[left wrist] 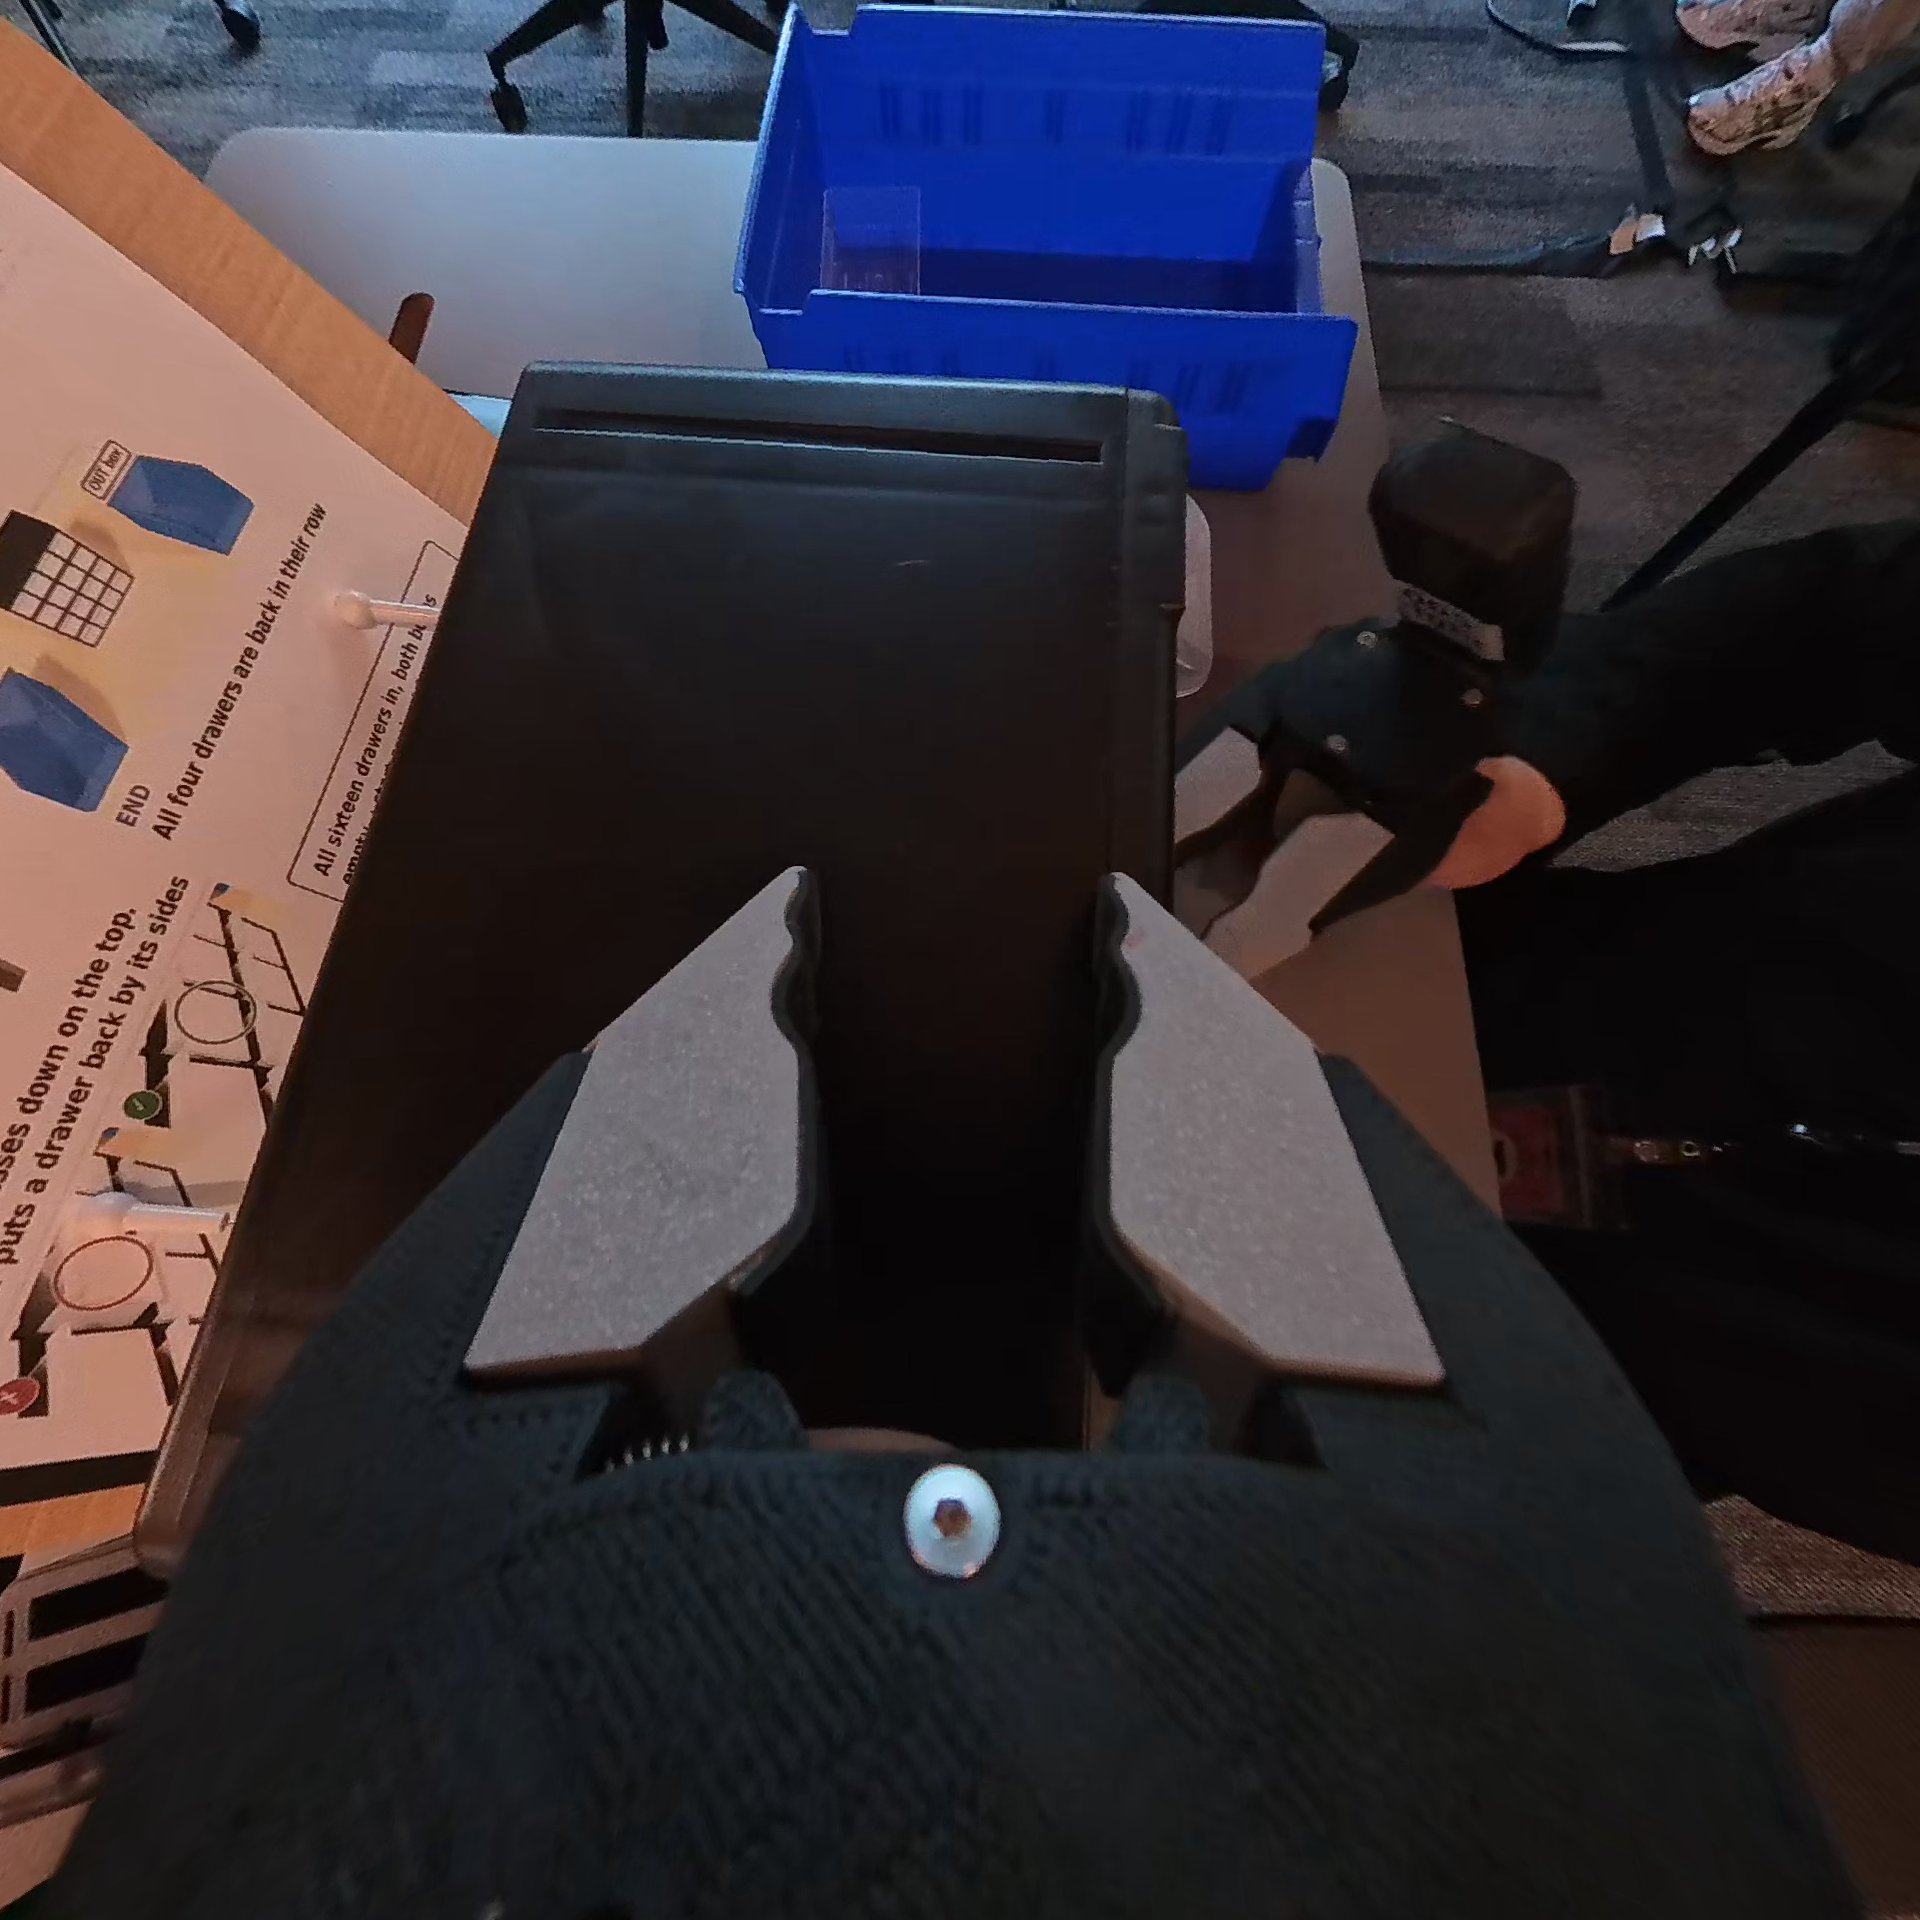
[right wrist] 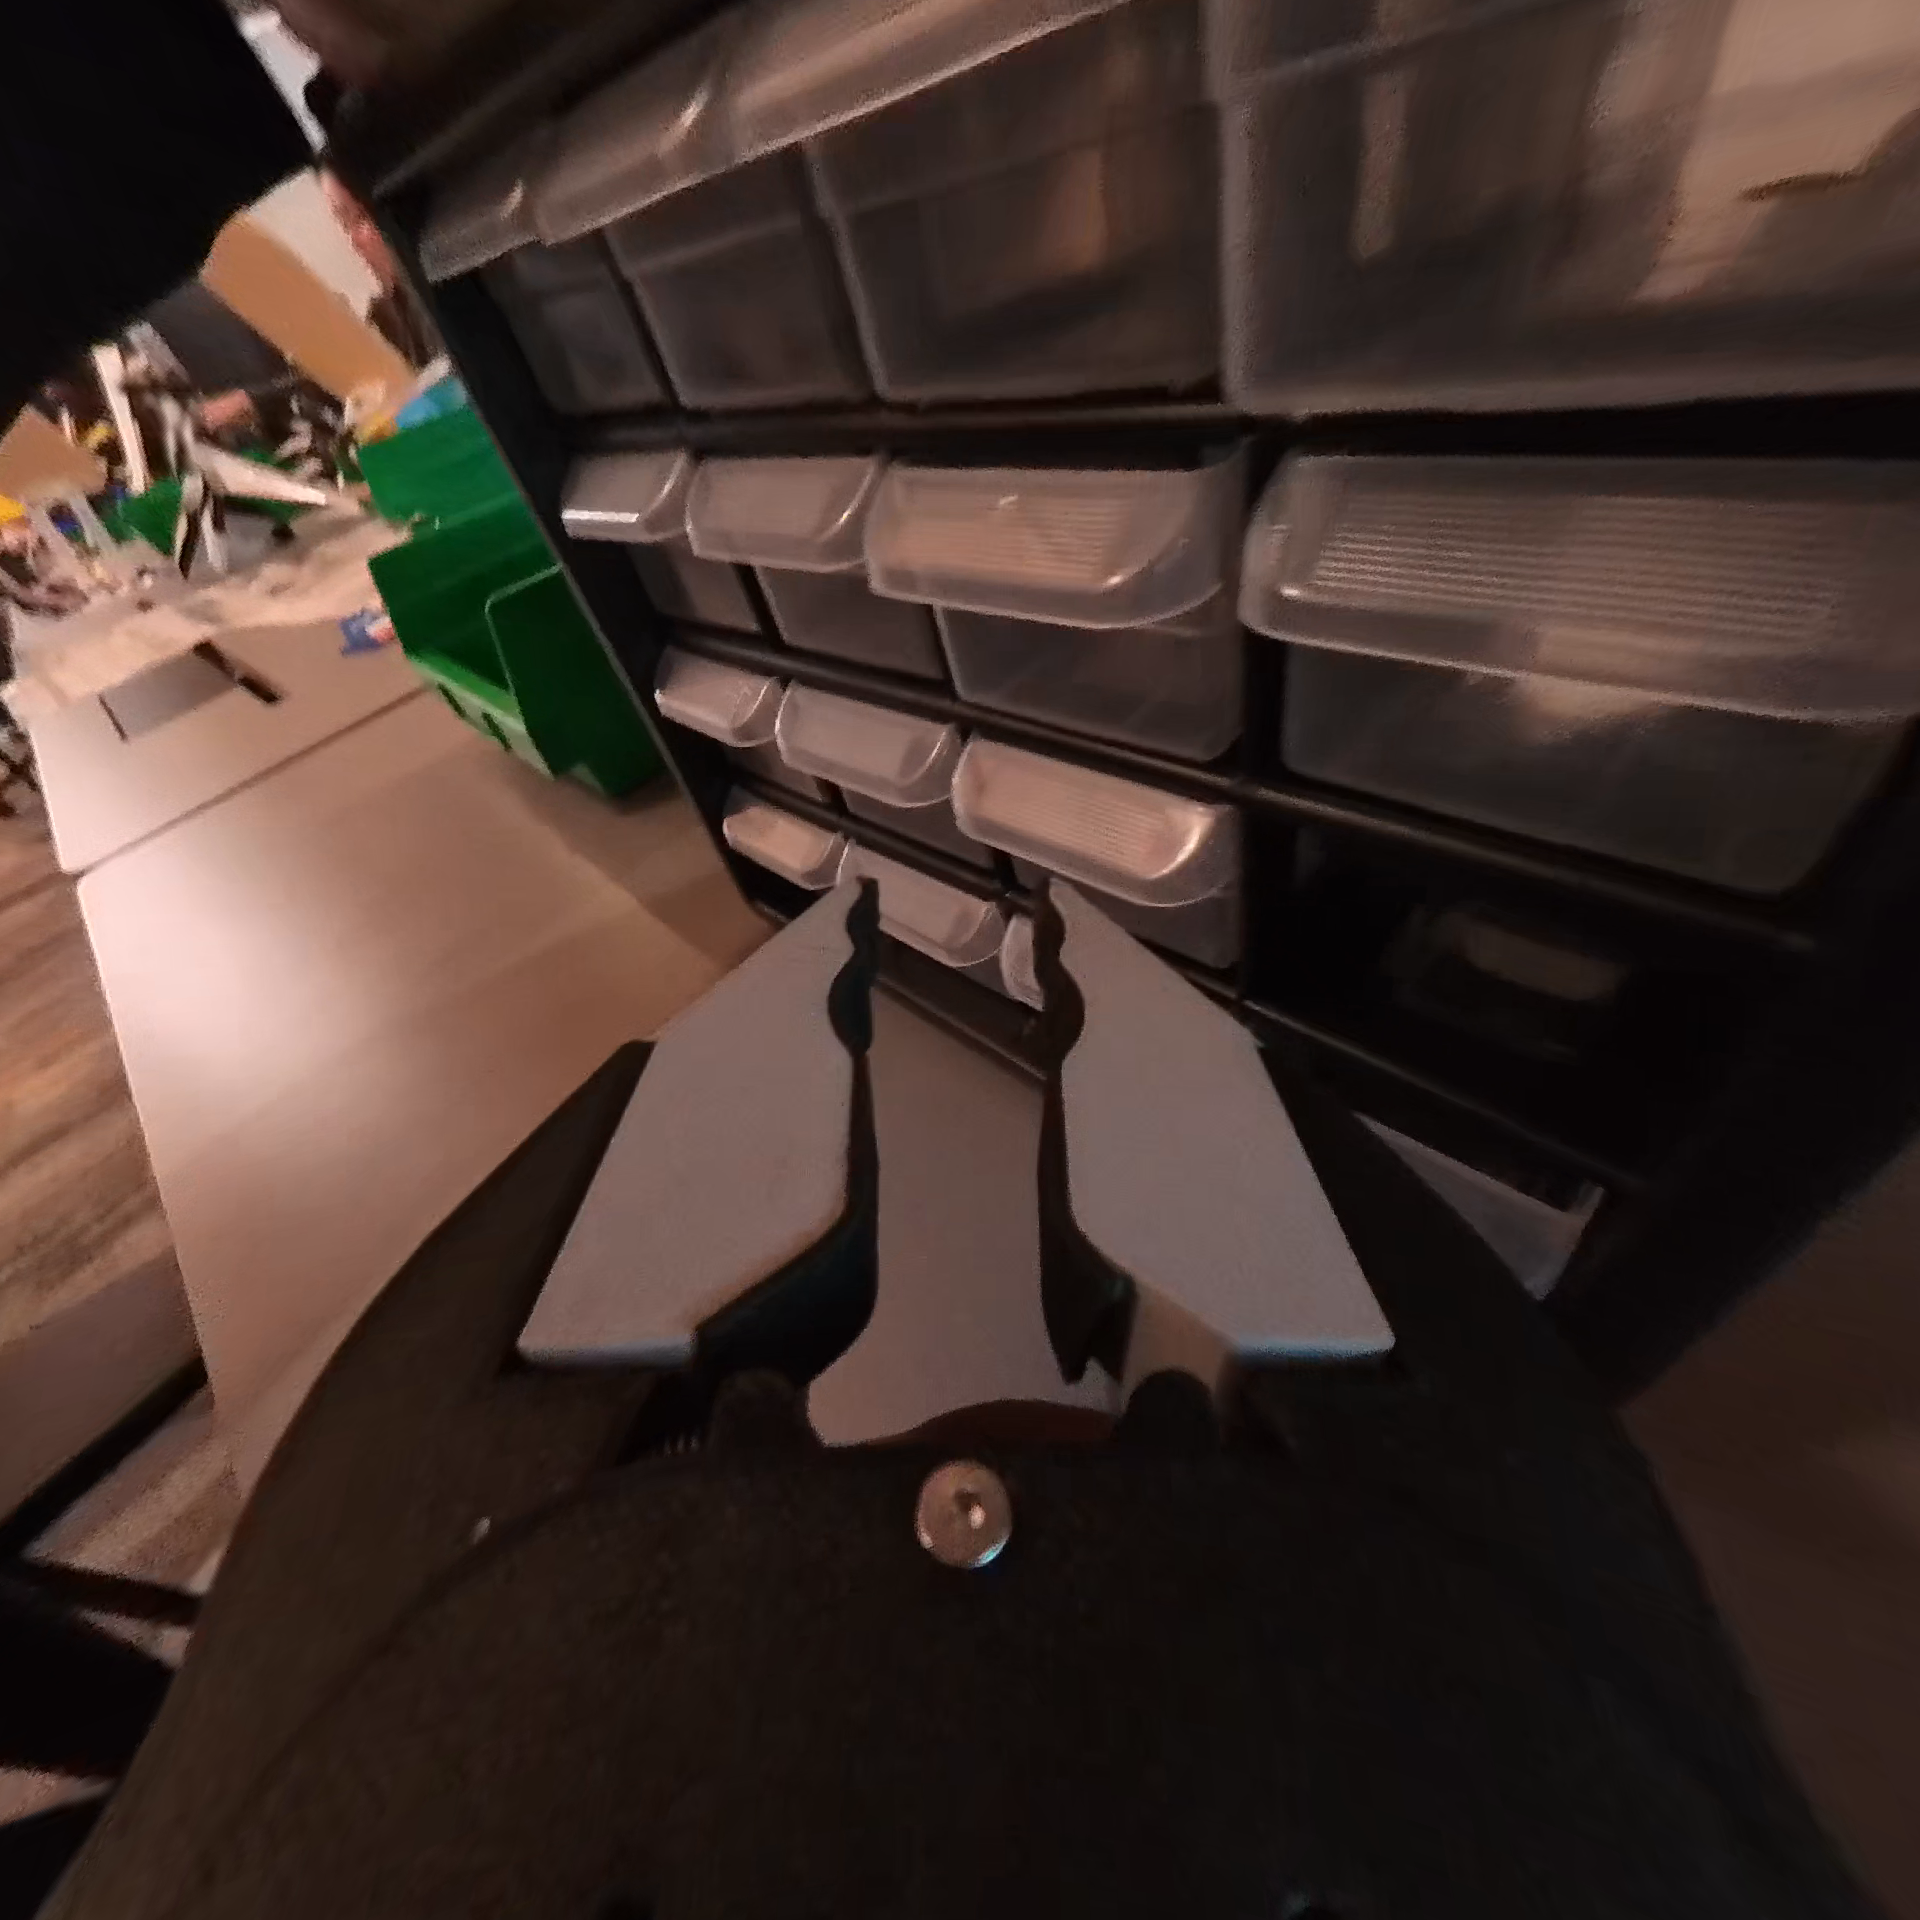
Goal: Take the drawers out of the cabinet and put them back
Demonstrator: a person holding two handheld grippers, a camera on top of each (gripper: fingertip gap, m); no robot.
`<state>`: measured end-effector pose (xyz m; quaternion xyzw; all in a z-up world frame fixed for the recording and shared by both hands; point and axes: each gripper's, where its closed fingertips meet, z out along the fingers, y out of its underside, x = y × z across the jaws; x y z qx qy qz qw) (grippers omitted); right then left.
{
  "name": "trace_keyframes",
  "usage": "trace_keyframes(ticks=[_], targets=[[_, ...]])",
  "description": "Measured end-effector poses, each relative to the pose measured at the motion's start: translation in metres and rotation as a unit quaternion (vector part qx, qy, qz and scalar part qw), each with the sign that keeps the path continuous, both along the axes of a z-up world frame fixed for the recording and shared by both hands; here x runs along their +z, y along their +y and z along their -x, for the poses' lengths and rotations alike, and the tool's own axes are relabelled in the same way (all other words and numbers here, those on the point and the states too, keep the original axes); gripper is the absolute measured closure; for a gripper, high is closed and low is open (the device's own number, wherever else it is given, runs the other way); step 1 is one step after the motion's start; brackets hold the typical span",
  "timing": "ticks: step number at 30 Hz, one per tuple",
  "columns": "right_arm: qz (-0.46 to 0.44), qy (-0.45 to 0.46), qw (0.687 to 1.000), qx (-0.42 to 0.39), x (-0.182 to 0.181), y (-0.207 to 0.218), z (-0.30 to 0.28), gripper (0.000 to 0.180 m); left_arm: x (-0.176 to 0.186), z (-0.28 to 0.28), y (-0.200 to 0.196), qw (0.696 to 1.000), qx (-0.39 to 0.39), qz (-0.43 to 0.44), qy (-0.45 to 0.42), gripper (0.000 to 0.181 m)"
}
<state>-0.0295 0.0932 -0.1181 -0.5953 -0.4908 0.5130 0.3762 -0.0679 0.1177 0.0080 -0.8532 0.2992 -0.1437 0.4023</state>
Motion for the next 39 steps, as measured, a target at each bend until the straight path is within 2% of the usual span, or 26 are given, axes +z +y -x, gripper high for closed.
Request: trace_keyframes(ticks=[1,3,8,10,11,17,19,32,39], targets=[[0.016,0.004,1.0,-0.004,0.001,0.002,0.001,0.154,0.0,0.0,0.0,1.0,0.0,0.0,0.0,0.127],[0.057,0.012,0.998,0.002,0.001,0.002,0.005,0.165,0.0,0.0,0.0,1.0,0.0,-0.001,0.0,0.127],[0.208,0.058,0.976,0.017,0.003,0.003,0.008,0.179,0.0,0.0,0.0,1.0,0.001,-0.005,0.003,0.128],[0.257,0.075,0.963,0.019,0.001,0.007,0.007,0.18,0.0,0.0,0.0,1.0,0.002,-0.005,0.003,0.128],[0.271,0.076,0.959,0.016,0.0,0.009,0.006,0.171,0.0,0.0,0.0,1.0,0.002,-0.005,0.003,0.128],[0.263,0.107,0.959,0.02,0.01,0.013,0.001,0.164,0.0,0.0,0.0,1.0,0.001,-0.006,0.003,0.128],[0.281,0.112,0.953,0.03,0.01,0.014,0.001,0.17,0.0,0.0,0.0,1.0,0.001,-0.006,0.003,0.128],[0.329,0.113,0.935,0.066,0.011,0.013,0.0,0.175,0.0,0.0,0.0,1.0,0.0,-0.007,0.003,0.128],[0.299,0.105,0.947,0.051,0.01,0.01,-0.004,0.174,0.0,0.0,0.0,1.0,0.0,-0.007,0.003,0.128]])
